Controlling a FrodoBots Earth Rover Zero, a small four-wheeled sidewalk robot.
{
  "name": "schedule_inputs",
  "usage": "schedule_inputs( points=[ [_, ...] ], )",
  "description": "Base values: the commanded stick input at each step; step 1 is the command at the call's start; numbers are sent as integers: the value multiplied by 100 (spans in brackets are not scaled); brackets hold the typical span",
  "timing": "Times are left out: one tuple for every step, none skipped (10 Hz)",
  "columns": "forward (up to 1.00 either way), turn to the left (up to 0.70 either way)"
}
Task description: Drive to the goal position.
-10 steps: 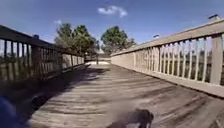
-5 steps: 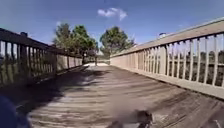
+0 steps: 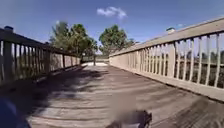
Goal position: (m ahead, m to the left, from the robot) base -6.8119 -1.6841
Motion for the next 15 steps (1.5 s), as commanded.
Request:
schedule_inputs(
  points=[
    [70,0],
    [70,0],
    [70,0],
    [70,0],
    [70,0],
    [70,0],
    [70,0],
    [70,0],
    [70,0],
    [70,0],
    [70,0],
    [70,35],
    [70,35],
    [70,35],
    [70,35]
  ],
)
